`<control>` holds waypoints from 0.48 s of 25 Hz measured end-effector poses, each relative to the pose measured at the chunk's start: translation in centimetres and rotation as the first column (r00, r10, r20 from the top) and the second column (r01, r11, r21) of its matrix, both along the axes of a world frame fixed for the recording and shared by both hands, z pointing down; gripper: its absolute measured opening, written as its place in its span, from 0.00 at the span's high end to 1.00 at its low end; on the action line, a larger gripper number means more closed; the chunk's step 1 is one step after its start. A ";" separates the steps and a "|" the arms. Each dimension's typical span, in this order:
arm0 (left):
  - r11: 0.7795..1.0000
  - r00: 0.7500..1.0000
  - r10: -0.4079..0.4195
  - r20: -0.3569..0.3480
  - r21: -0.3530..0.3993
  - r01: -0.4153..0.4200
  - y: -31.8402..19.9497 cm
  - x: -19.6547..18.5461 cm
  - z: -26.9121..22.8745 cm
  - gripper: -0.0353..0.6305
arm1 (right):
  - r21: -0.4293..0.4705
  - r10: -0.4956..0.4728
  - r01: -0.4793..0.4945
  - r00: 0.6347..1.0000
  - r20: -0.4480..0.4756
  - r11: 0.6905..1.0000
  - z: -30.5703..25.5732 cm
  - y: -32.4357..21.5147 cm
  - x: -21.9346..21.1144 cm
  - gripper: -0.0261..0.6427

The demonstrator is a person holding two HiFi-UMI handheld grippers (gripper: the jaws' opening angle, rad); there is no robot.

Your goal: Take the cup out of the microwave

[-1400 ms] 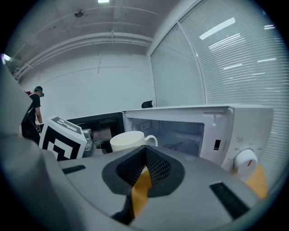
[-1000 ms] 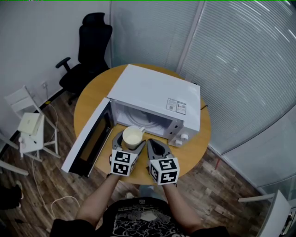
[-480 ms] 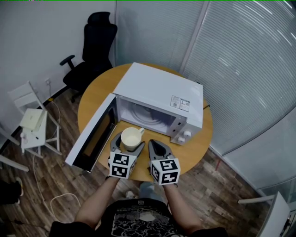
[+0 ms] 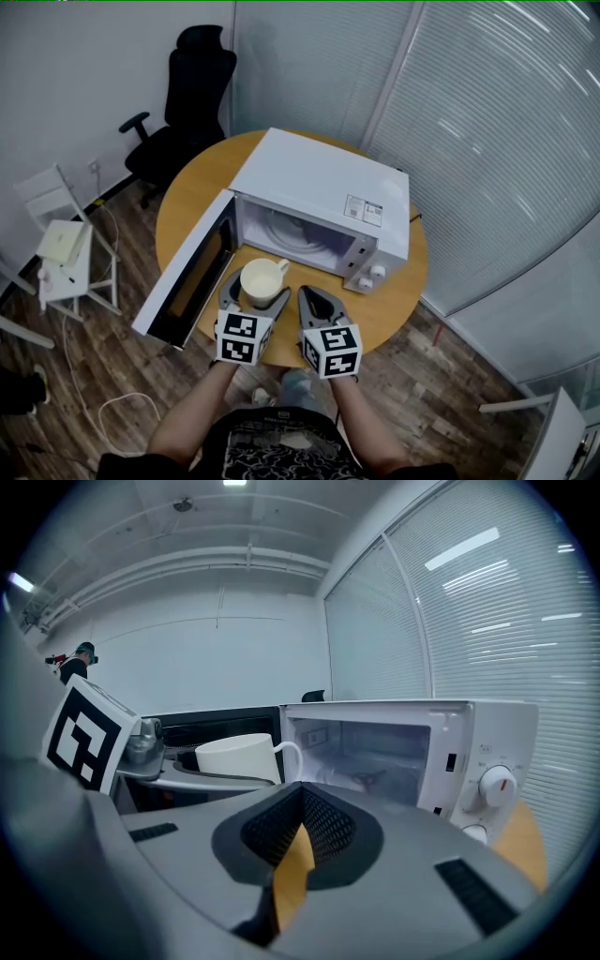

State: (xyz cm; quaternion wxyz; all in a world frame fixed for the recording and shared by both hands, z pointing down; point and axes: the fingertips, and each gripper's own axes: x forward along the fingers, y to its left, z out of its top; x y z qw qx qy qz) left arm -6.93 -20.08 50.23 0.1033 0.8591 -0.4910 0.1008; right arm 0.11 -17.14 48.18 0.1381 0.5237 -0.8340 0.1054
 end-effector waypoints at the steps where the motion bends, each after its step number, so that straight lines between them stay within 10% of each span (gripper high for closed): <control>1: 1.000 1.000 0.002 0.000 0.003 -0.002 0.0 0.0 0.0 0.30 | 0.000 0.003 -0.003 1.000 -0.002 1.000 0.0 0.0 0.1 0.94; 12: 1.000 1.000 0.020 0.004 -0.010 -0.020 -0.2 0.2 0.6 0.30 | -0.001 0.010 -0.010 1.000 -0.007 1.000 -0.1 -0.1 0.1 0.94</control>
